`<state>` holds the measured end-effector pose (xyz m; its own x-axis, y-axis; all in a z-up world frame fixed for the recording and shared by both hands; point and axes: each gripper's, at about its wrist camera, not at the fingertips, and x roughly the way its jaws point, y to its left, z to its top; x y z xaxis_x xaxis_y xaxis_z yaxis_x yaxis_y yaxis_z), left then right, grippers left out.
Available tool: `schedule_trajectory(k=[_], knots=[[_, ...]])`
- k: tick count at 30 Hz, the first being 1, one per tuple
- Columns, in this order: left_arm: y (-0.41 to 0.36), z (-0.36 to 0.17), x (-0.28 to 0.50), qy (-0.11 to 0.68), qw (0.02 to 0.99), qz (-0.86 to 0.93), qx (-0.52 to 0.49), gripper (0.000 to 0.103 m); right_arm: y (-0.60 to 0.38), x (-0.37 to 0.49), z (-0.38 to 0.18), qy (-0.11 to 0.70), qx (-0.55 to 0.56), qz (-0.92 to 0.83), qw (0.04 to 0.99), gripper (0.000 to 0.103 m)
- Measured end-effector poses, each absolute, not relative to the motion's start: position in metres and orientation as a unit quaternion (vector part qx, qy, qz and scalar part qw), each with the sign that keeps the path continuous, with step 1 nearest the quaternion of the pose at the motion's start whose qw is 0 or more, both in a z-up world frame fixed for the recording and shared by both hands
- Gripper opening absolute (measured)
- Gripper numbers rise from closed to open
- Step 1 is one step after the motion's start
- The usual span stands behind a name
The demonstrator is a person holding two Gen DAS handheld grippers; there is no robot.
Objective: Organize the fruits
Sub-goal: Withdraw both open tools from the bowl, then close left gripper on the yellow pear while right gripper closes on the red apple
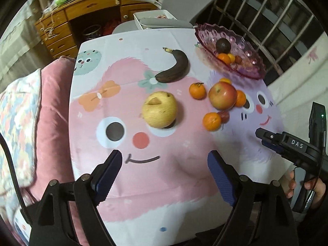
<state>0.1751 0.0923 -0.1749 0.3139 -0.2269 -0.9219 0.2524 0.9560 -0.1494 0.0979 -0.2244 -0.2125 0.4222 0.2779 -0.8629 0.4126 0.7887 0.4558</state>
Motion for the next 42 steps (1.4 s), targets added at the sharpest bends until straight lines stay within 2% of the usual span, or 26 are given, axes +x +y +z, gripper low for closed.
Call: schedule_trajectory(k=[3, 13, 18, 20, 22, 42], knots=[[0.102, -0.175, 0.179, 0.571, 0.805, -0.159, 0.028, 0.090, -0.211, 0.094, -0.211, 0.532, 0.332, -0.046, 0.777, 0.058], [0.102, -0.186, 0.205, 0.596, 0.781, -0.177, 0.063, 0.093, -0.198, 0.107, -0.200, 0.534, 0.327, -0.041, 0.778, 0.062], [0.090, -0.197, 0.223, 0.603, 0.774, -0.174, 0.082, 0.094, -0.200, 0.119, -0.203, 0.538, 0.329, -0.037, 0.775, 0.067], [0.084, -0.202, 0.229, 0.607, 0.772, -0.168, 0.089, 0.094, -0.201, 0.126, -0.204, 0.535, 0.335, -0.033, 0.775, 0.073], [0.078, -0.207, 0.235, 0.609, 0.769, -0.164, 0.099, 0.094, -0.202, 0.135, -0.207, 0.531, 0.339, -0.027, 0.776, 0.075], [0.060, -0.271, 0.307, 0.674, 0.723, -0.144, 0.050, 0.094, -0.195, 0.216, -0.256, 0.563, 0.315, 0.008, 0.764, 0.076]])
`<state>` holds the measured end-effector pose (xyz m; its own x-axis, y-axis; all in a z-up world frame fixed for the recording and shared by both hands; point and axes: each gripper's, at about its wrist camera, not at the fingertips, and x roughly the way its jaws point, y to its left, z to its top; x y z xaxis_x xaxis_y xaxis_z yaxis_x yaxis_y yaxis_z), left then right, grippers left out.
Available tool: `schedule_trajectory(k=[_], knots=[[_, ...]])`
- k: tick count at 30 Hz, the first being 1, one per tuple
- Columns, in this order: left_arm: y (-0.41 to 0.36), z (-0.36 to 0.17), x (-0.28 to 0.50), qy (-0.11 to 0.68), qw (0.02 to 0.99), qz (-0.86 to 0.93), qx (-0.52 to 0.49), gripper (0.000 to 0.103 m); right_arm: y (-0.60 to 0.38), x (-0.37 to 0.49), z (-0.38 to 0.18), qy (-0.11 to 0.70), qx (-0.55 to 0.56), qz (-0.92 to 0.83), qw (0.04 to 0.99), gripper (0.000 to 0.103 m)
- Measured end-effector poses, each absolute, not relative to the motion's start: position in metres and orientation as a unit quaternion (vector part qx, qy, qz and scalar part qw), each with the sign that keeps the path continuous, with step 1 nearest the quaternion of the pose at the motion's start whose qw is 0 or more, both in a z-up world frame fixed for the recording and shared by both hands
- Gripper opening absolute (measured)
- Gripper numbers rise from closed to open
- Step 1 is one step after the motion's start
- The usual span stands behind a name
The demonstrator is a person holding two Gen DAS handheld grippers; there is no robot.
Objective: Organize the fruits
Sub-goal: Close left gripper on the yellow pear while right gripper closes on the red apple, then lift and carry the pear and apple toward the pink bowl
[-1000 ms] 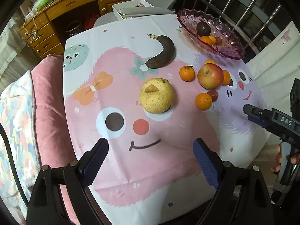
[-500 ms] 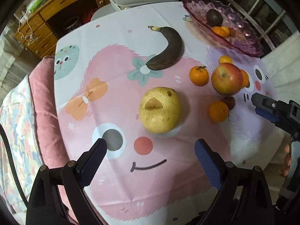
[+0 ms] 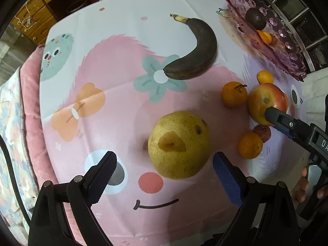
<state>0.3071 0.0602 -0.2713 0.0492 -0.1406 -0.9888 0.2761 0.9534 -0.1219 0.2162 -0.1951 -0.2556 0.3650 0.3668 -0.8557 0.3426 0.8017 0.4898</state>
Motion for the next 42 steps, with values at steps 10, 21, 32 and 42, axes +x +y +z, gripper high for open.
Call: schedule_trajectory(k=[10, 21, 32, 42], knots=[[0.064, -0.293, 0.321, 0.689, 0.710, -0.146, 0.009, 0.094, -0.192, 0.234, -0.260, 0.563, 0.267, -0.007, 0.782, 0.076], [0.063, -0.303, 0.321, 0.687, 0.712, -0.147, -0.025, 0.083, -0.192, 0.239, -0.263, 0.562, 0.260, -0.024, 0.785, 0.062], [0.065, -0.297, 0.309, 0.683, 0.714, -0.149, -0.034, 0.068, -0.199, 0.227, -0.262, 0.561, 0.296, -0.027, 0.773, 0.061], [0.090, -0.272, 0.260, 0.669, 0.731, -0.129, -0.031, 0.068, -0.194, 0.204, -0.227, 0.530, 0.296, -0.022, 0.795, 0.061]])
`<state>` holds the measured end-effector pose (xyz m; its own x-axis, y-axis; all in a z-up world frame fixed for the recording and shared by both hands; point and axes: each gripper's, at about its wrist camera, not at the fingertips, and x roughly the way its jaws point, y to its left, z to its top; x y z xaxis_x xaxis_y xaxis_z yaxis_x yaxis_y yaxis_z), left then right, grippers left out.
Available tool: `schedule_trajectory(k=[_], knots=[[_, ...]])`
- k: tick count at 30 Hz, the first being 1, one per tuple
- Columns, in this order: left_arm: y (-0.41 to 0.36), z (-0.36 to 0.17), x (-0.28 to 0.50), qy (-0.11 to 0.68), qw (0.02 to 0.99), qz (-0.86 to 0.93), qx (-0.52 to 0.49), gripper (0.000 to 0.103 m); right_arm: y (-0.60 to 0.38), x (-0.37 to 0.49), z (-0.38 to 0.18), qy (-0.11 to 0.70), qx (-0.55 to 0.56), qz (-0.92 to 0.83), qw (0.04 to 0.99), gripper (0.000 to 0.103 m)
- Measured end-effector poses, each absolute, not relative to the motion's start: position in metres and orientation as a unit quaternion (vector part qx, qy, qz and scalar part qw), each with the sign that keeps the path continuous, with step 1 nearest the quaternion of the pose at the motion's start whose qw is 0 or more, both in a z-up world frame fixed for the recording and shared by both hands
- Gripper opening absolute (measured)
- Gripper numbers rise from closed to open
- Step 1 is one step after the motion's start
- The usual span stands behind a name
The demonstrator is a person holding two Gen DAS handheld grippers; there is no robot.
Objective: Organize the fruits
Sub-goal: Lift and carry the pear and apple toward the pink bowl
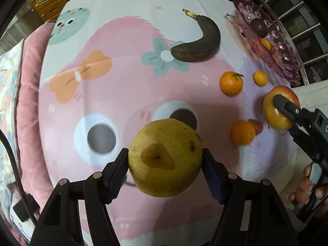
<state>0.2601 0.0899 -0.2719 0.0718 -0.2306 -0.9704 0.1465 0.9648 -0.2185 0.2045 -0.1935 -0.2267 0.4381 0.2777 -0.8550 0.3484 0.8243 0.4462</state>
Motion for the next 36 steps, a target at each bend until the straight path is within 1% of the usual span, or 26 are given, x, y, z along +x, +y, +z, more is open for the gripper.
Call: schedule_trajectory(k=[11, 21, 26, 29, 36], knots=[[0.097, -0.231, 0.199, 0.654, 0.742, -0.131, -0.061, 0.068, -0.190, 0.152, -0.188, 0.509, 0.281, -0.012, 0.814, 0.061], [0.086, -0.203, 0.165, 0.655, 0.742, -0.127, -0.064, 0.068, -0.220, 0.119, -0.154, 0.502, 0.256, -0.020, 0.826, 0.061], [0.066, -0.186, 0.167, 0.647, 0.751, -0.119, -0.058, 0.068, -0.247, 0.123, -0.135, 0.498, 0.232, -0.010, 0.835, 0.061], [0.050, -0.174, 0.172, 0.638, 0.761, -0.098, -0.061, 0.068, -0.270, 0.132, -0.128, 0.495, 0.238, 0.007, 0.836, 0.061], [0.006, -0.144, 0.190, 0.616, 0.780, -0.063, -0.096, 0.068, -0.319, 0.176, -0.113, 0.497, 0.220, 0.044, 0.838, 0.061]])
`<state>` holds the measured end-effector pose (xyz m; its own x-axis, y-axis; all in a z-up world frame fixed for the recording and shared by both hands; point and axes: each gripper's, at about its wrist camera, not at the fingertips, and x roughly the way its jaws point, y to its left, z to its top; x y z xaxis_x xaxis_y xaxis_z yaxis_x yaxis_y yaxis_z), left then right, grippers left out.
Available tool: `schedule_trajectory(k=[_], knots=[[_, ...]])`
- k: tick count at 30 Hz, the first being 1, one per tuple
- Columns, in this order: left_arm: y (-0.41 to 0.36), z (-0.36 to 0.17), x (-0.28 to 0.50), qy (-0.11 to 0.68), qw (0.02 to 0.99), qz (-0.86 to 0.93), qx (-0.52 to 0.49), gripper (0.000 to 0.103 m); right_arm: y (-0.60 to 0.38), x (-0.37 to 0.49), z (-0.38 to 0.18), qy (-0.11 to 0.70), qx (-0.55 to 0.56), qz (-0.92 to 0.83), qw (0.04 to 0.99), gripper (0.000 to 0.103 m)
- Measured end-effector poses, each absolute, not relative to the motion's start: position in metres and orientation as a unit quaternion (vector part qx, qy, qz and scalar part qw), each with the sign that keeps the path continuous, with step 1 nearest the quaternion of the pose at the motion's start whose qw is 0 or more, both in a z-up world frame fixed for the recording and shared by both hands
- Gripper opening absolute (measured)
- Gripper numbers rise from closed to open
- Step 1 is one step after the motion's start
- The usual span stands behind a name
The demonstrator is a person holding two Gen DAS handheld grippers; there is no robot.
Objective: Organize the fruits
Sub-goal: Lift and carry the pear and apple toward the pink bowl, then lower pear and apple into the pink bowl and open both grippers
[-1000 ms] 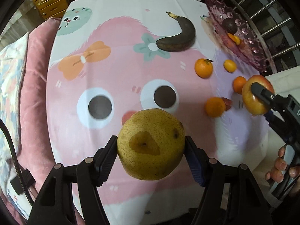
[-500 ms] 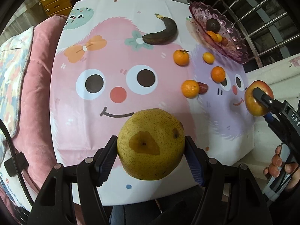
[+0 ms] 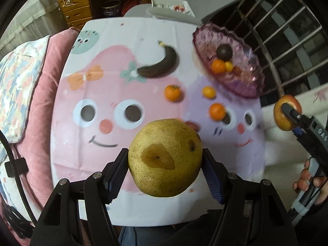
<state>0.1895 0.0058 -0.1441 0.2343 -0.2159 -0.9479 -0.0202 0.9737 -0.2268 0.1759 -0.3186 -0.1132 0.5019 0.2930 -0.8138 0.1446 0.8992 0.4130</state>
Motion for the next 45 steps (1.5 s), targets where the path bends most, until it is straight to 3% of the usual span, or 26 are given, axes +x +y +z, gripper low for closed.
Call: schedule_trajectory(k=[16, 34, 45], knots=[[-0.092, -0.117, 0.267, 0.547, 0.828, -0.035, -0.120, 0.068, -0.371, 0.262, -0.123, 0.489, 0.115, 0.124, 0.856, 0.061], [-0.145, -0.191, 0.339, 0.554, 0.820, -0.028, -0.141, 0.068, -0.355, 0.299, -0.173, 0.515, -0.039, 0.181, 0.837, 0.061], [-0.146, -0.209, 0.347, 0.562, 0.813, -0.032, -0.146, 0.068, -0.356, 0.307, -0.188, 0.537, -0.030, 0.174, 0.825, 0.061]])
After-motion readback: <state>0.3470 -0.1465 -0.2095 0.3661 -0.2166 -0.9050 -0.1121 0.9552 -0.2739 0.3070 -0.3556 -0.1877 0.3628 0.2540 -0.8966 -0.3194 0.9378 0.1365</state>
